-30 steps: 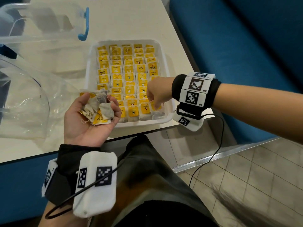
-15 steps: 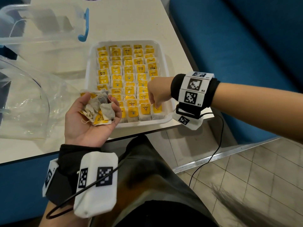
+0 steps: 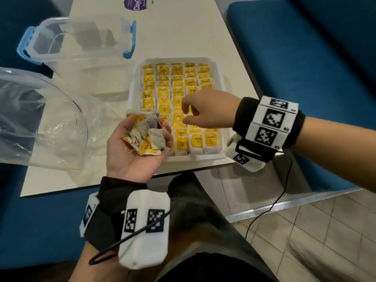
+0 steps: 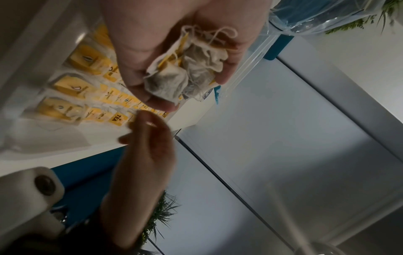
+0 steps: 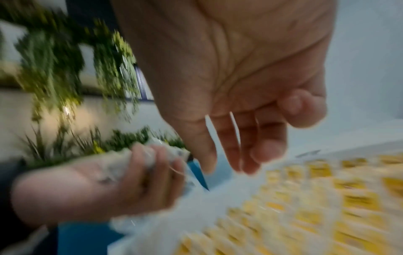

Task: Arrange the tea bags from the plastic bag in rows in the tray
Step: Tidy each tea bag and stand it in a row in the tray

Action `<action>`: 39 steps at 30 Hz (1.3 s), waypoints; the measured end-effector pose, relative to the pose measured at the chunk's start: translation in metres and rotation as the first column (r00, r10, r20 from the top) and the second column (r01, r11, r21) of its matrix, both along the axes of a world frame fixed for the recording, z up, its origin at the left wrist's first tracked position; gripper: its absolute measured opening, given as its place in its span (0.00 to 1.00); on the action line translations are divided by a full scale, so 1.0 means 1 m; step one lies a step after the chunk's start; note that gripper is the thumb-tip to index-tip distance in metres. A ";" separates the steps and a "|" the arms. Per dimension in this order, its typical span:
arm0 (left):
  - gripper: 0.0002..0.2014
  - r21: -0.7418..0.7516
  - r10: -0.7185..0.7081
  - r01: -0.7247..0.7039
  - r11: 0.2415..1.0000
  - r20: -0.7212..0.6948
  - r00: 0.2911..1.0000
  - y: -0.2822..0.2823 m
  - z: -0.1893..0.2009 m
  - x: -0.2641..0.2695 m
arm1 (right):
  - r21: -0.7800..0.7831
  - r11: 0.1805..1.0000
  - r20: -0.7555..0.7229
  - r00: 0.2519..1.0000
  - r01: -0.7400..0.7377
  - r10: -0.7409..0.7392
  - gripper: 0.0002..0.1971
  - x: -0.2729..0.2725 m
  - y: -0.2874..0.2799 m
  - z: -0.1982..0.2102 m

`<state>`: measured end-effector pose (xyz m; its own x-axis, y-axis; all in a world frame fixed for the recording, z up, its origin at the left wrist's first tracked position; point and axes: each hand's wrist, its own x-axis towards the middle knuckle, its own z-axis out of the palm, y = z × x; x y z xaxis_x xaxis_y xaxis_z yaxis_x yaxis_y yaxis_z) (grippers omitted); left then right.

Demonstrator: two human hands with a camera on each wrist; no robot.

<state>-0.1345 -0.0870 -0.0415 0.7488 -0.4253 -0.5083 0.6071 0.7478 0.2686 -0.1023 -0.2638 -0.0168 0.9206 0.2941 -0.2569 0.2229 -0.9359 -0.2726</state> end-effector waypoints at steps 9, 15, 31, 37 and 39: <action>0.14 0.016 0.074 -0.075 0.997 0.047 0.996 0.000 0.003 0.001 | 0.111 0.952 0.114 0.955 -0.286 0.274 0.22 -0.031 0.044 0.030; 0.12 0.034 0.070 -0.072 0.997 0.063 0.996 0.007 0.002 0.000 | 0.199 0.941 0.085 0.962 -0.273 0.261 0.13 -0.027 0.052 0.028; 0.15 -0.018 0.127 -0.126 0.992 0.095 0.987 0.022 0.000 0.003 | 0.358 0.916 0.049 0.983 -0.182 0.177 0.13 -0.017 0.058 0.025; 0.14 -0.001 0.129 -0.129 0.992 0.045 0.991 0.024 0.000 0.004 | 0.441 0.895 0.056 0.997 -0.063 0.043 0.12 -0.017 0.060 0.023; 0.10 0.009 0.123 -0.124 0.992 0.067 0.990 0.024 -0.002 0.004 | 0.408 0.910 0.057 0.997 -0.078 0.060 0.10 -0.017 0.061 0.022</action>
<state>-0.1304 -0.0634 -0.0435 0.8274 -0.3212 -0.4608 0.4910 0.8119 0.3158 -0.1192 -0.2030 0.0051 0.9016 0.4282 -0.0617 0.3024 -0.7258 -0.6178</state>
